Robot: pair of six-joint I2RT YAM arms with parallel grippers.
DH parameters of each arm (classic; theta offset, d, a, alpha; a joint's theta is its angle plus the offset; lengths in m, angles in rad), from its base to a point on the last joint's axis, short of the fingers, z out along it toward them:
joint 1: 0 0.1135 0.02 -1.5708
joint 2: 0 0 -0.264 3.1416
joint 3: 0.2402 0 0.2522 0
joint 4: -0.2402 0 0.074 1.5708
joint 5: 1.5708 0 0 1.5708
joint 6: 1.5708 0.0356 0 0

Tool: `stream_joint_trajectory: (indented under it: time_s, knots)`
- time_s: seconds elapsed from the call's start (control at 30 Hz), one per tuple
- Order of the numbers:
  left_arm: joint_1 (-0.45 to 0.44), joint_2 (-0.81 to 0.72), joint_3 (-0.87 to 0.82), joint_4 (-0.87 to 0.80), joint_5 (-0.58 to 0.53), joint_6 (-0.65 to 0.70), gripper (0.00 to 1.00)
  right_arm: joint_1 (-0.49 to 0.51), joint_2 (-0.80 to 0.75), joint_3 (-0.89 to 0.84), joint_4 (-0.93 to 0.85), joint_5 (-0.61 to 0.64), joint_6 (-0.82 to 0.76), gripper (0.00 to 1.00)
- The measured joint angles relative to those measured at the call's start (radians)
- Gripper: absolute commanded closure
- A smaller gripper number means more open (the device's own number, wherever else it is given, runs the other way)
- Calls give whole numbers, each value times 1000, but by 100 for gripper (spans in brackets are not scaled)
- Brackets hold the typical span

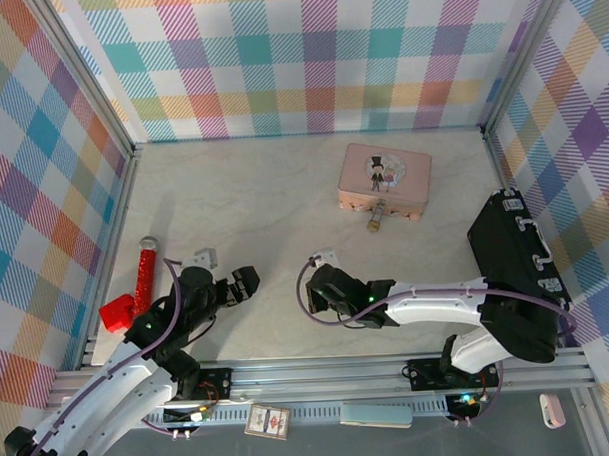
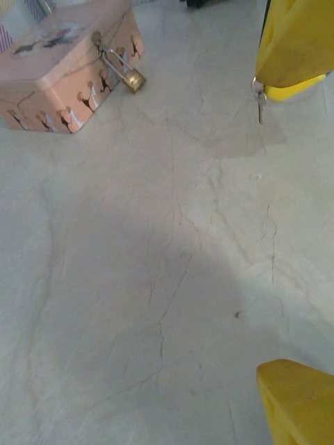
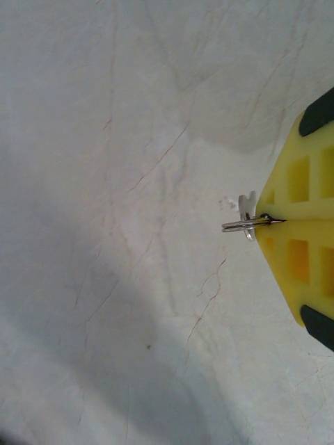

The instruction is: Unlock the padlock with the key

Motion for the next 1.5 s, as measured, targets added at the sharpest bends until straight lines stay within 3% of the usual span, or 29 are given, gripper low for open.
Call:
stream_joint_trajectory:
  time_s: [0.37, 0.6, 0.8, 1.03, 1.1, 1.23, 1.33, 1.5]
  knots:
    - [0, -35, 0, 41, 73, -129, 0, 22, 0, -48, 335, -52, -192, 100]
    - [0, -55, 0, 70, 93, -144, 1, 12, -5, -51, 392, -51, -217, 100]
    - [0, -55, -16, 107, 70, 39, 1, -107, -82, 0, 236, -161, -148, 100]
    - [0, 60, -153, 488, 100, 293, 6, -222, -183, 194, 1, -309, -74, 100]
    - [0, 131, -156, 593, 111, 359, 12, -233, -195, 245, -61, -333, -68, 100]
    - [-5, 230, -141, 696, 101, 459, 12, -235, -192, 340, -217, -335, -44, 100]
    - [-5, 205, -141, 703, 66, 492, 6, -263, -162, 351, -329, -335, -2, 85]
    - [-5, 76, -142, 653, -29, 499, 4, -409, -2, 352, -515, -350, 70, 76]
